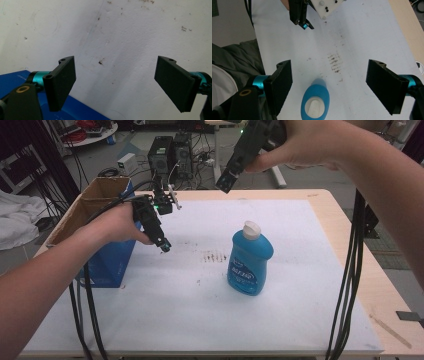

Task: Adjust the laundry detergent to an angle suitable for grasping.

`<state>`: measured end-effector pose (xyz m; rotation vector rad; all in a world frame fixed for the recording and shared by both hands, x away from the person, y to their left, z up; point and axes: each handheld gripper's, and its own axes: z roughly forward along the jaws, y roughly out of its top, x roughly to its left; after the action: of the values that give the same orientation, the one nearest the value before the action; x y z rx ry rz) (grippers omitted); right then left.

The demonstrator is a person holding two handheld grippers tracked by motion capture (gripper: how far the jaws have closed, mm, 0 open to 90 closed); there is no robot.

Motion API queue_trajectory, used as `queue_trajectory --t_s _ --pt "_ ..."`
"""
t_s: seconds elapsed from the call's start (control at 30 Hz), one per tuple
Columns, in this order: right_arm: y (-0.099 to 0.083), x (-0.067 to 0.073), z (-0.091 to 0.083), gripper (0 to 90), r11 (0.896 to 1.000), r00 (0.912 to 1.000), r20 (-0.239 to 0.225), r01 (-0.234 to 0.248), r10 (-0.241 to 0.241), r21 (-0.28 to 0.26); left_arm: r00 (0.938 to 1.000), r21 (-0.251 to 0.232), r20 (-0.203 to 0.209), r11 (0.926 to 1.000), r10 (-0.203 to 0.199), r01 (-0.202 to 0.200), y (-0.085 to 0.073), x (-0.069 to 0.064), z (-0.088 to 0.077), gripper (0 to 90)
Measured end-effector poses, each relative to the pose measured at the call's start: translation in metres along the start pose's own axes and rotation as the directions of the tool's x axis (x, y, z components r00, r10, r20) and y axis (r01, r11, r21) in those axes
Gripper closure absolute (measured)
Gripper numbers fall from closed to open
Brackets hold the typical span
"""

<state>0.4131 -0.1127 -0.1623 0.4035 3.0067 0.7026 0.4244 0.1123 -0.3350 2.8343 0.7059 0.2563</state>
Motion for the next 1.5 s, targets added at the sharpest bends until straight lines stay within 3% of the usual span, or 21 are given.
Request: queue_trajectory --t_s 0.63,1.5 --pt "-0.009 -0.007 -0.007 20.8 0.999 0.9998 0.001 -0.021 0.021 -0.032 0.9999 0.011 0.010 0.9999 0.006 -0.006 0.004 0.000 0.005 17.5" --pt "-0.017 -0.007 -0.011 20.8 0.999 1.0000 -0.002 -0.009 0.009 -0.054 0.9998 0.021 0.006 0.9996 0.018 -0.018 0.006 -0.003 0.004 17.5"
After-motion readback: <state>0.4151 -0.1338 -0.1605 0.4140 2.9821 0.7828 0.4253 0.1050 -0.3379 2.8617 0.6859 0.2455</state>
